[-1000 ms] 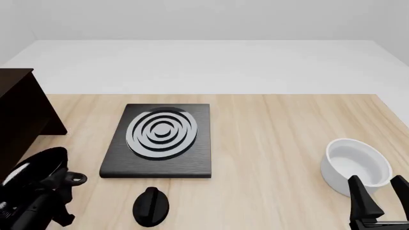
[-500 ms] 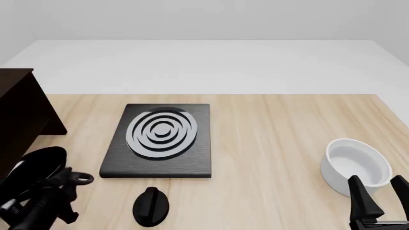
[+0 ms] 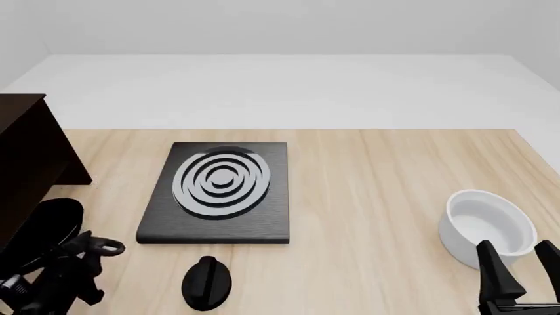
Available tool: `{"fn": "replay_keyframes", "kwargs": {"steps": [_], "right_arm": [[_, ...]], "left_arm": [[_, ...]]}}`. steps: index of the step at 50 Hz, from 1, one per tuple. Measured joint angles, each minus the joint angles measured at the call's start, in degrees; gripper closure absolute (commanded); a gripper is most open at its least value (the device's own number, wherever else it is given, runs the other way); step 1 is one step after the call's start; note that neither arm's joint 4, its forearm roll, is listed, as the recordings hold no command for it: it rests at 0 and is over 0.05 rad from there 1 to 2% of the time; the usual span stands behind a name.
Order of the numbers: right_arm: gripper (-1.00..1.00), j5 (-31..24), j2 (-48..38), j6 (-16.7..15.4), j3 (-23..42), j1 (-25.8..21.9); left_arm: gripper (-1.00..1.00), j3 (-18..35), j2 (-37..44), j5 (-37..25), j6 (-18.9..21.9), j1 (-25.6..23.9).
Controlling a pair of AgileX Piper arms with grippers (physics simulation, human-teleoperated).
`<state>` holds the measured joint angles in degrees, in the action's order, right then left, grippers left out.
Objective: Put the frying pan under the cabinet shelf.
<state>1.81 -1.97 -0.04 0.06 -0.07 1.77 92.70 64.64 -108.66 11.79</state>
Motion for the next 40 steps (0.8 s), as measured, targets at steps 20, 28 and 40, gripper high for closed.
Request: {"fn": "replay_keyframes", "kwargs": {"steps": [20,28,40], "right_arm": [[-1.00,0.0,0.0,0.0,0.0,0.0],[-1.00,0.0,0.0,0.0,0.0,0.0],[-1.00,0.0,0.0,0.0,0.0,0.0]], "left_arm": [[1.00,4.3,10.0,5.3,-0.5,4.3],[1.00,5.9,12.4,5.3,-0.6,5.7],[1.00,8.2,15.3,5.3,-0.5,7.6]]}}
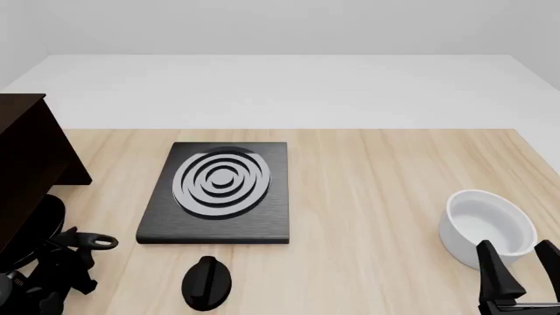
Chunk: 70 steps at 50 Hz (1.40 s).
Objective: Put the frying pan under the cabinet shelf.
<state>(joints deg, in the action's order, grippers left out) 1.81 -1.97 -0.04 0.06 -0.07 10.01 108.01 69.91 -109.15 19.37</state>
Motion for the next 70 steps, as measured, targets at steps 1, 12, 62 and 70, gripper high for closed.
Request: {"fn": "replay_keyframes", "kwargs": {"steps": [1,12,62,70], "right_arm": [[-1.00,0.0,0.0,0.0,0.0,0.0],[-1.00,0.0,0.0,0.0,0.0,0.0],[-1.00,0.0,0.0,0.0,0.0,0.0],[-1.00,0.0,0.0,0.0,0.0,0.0]], "left_arm": [[1.00,0.2,0.2,0.0,0.0,0.1],[1.00,0.6,0.9,0.0,-4.5,1.8],[1.00,9.9,6.2,-0.3,-14.9,6.5],[-1.00,10.0,6.2,-0.6,-15.3,6.1]]}}
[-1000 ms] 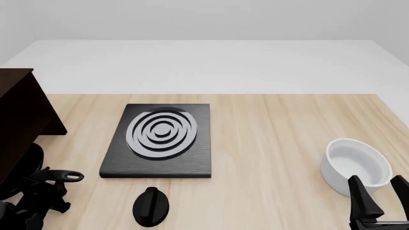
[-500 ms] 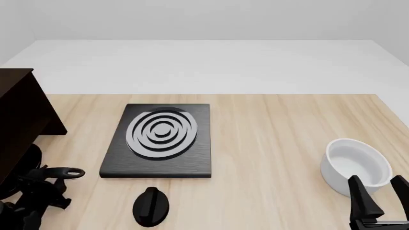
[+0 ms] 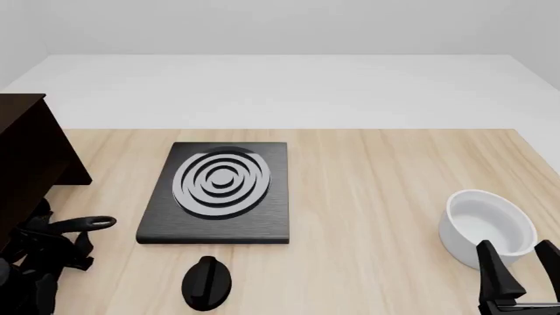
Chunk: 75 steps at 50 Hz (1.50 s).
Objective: Put the frying pan under the cabinet shelf.
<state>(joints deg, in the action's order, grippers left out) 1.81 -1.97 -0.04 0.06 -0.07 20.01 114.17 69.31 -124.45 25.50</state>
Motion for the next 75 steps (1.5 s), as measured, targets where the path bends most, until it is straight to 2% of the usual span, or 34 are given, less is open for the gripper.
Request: {"fn": "replay_keyframes", "kwargs": {"steps": [13,22,28,37,55,65,75], "right_arm": [[-1.00,0.0,0.0,0.0,0.0,0.0],[-1.00,0.0,0.0,0.0,0.0,0.0],[-1.00,0.0,0.0,0.0,0.0,0.0],[-1.00,0.0,0.0,0.0,0.0,0.0],[-1.00,0.0,0.0,0.0,0.0,0.0],[-1.00,0.0,0.0,0.0,0.0,0.0],[-1.00,0.0,0.0,0.0,0.0,0.0]], "left_arm": [[-1.00,0.0,-0.7,-0.5,4.9,-1.2],[-1.00,-2.6,-3.0,-1.5,12.7,-1.6],[-1.00,-5.2,-4.8,-1.5,15.7,-2.3],[-1.00,-9.6,-8.4,-1.0,17.0,-4.1],[-1.00,-17.0,-18.5,-2.3,16.5,-7.7],[-1.00,-18.9,-29.7,-10.4,17.2,-9.9],[-1.00,-19.6,-46.9,-25.5,20.0,-13.3]]}}
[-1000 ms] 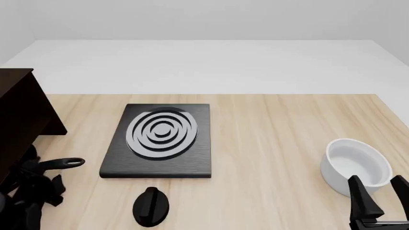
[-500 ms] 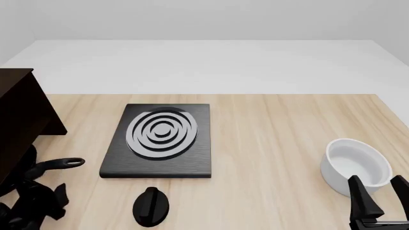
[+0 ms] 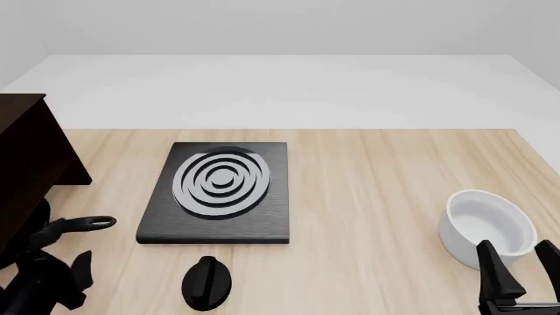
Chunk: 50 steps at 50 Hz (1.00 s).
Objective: Put the frying pan under the cabinet shelf.
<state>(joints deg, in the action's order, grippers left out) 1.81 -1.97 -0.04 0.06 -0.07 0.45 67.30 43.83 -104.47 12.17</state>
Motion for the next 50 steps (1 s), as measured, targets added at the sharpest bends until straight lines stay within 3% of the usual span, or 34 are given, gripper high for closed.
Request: {"fn": "replay_keyframes", "kwargs": {"steps": [17,26,35,50], "right_arm": [[-1.00,0.0,0.0,0.0,0.0,0.0],[-1.00,0.0,0.0,0.0,0.0,0.0],[-1.00,0.0,0.0,0.0,0.0,0.0],[-1.00,0.0,0.0,0.0,0.0,0.0]], "left_arm": [[-1.00,-0.1,-26.7,-25.7,5.7,-6.6],[-1.00,3.0,-35.9,-37.5,11.7,-9.4],[-1.00,6.3,-40.5,-44.7,19.5,-12.2],[-1.00,12.4,-47.7,-51.6,34.5,-18.2]]}}
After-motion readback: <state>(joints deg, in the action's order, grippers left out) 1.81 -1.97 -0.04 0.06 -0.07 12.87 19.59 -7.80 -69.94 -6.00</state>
